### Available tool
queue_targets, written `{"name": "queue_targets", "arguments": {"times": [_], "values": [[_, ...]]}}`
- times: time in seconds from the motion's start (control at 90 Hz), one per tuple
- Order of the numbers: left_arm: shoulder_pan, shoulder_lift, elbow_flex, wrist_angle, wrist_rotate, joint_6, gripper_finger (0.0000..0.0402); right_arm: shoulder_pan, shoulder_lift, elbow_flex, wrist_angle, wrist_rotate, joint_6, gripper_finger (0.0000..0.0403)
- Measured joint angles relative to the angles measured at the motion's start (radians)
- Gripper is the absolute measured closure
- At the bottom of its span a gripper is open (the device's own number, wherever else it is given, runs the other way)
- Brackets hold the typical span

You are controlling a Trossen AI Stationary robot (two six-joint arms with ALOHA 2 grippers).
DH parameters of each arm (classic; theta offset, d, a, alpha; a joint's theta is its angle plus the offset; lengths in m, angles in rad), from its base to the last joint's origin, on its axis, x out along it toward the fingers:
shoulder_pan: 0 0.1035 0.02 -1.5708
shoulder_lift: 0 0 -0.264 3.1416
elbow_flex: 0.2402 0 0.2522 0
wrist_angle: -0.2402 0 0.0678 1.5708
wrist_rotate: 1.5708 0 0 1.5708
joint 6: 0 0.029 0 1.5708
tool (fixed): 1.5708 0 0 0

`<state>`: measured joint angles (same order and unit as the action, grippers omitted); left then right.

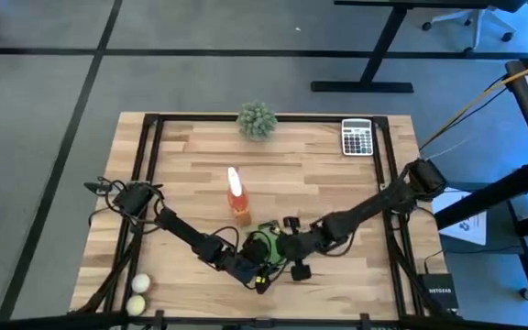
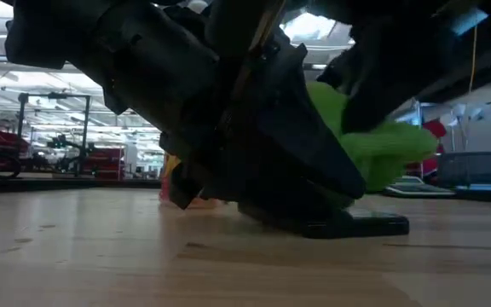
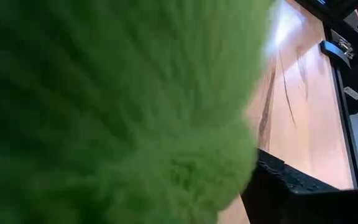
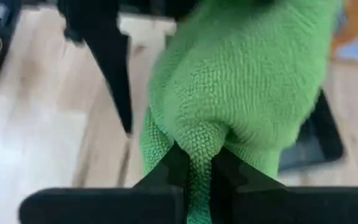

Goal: Apply microfiber cloth
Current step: Wipe the front of the black cellphone using the green microfiber cloth

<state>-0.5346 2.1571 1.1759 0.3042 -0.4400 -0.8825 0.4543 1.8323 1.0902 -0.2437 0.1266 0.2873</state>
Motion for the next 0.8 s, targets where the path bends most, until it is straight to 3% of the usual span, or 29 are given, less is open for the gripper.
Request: {"name": "queue_targets", "arguments": {"times": [0.189, 0.589, 0.8], "values": [[-0.001, 0.000, 0.000, 0.000, -0.001, 0.000, 0.0270, -0.026, 0.086, 0.001, 0.082, 0.013, -0.027, 0.0393], [-0.001, 0.000, 0.000, -0.004, 0.006, 0.001, 0.0270, -0.150, 0.105, -0.002, 0.161, 0.212, -0.121, 0.0393], [0.000, 0.000, 0.000, -0.003, 0.008, 0.000, 0.0270, -0.187, 0.050, -0.003, 0.068, 0.221, -0.147, 0.0393]]}}
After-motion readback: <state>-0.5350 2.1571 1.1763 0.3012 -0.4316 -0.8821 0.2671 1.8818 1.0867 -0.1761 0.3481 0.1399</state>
